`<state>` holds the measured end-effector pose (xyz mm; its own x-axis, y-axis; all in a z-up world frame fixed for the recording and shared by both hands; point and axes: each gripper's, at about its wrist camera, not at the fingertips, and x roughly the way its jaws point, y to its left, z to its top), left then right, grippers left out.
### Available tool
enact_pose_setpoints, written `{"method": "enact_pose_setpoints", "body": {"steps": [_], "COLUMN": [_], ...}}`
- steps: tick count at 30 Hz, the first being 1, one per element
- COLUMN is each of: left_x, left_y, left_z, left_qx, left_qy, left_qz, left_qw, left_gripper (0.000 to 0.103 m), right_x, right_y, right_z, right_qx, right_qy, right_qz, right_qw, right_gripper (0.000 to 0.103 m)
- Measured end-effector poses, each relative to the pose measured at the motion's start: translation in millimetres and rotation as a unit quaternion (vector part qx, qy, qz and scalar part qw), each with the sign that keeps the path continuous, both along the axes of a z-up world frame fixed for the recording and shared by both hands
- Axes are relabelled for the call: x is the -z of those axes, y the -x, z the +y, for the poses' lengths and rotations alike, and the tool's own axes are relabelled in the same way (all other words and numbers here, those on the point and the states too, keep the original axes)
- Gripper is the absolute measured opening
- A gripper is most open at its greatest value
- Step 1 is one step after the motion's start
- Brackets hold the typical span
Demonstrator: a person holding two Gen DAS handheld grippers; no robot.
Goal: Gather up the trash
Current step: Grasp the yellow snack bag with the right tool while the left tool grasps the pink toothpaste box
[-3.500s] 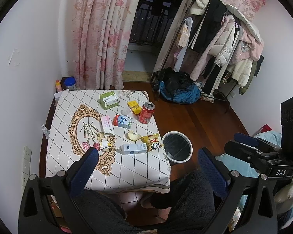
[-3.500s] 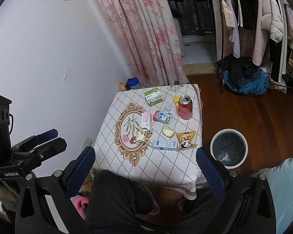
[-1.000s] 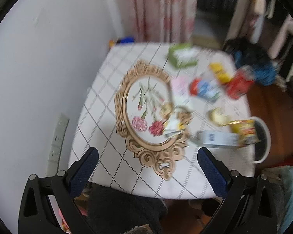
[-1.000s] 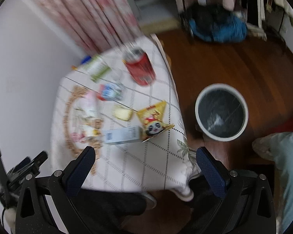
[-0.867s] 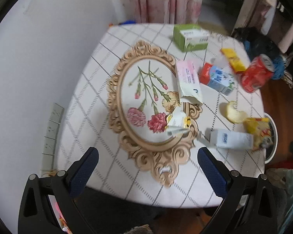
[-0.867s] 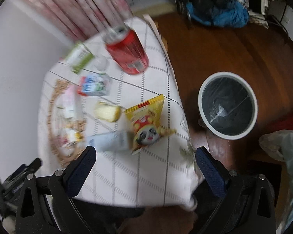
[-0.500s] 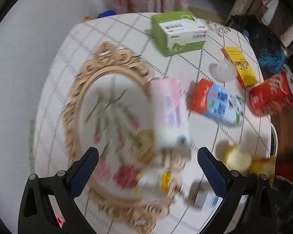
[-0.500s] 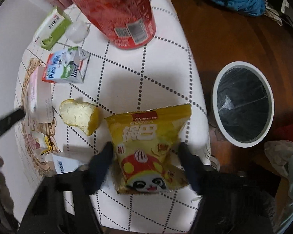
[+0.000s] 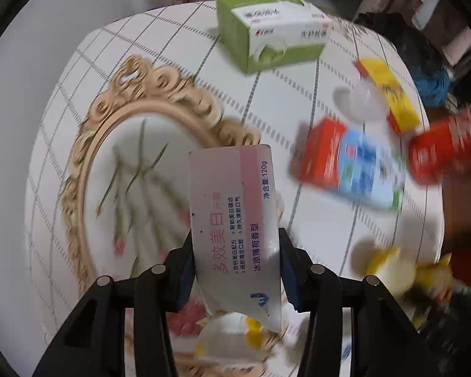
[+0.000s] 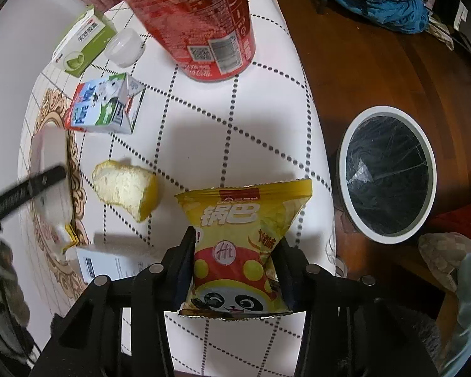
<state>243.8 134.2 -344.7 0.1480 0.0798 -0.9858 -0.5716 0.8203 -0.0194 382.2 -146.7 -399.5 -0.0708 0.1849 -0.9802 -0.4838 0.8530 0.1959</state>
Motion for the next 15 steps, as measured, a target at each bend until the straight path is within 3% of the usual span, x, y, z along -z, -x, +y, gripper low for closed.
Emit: {"method": "enact_pose_setpoints", "body": {"steps": [7,15], "left_x": [-5,14], "left_y": [62,61], "left_z": [-22,-9], "left_qx": [0.0,-0.008], "left_qy": [-0.001,-0.004], "left_qz": [0.004,0.004], "left_qw": [1.0,1.0], "left_gripper": [0.043,0.043], "right_x": [-3,-3], "right_y": [24,32], "right_z": [-10,-6], "right_qx": [-0.015,-0.021], "right_qy": [0.016,0.027], "right_qz": [0.006,-0.007], "right_qw": [1.0,0.999], "right_gripper": [0.047,0.05]}}
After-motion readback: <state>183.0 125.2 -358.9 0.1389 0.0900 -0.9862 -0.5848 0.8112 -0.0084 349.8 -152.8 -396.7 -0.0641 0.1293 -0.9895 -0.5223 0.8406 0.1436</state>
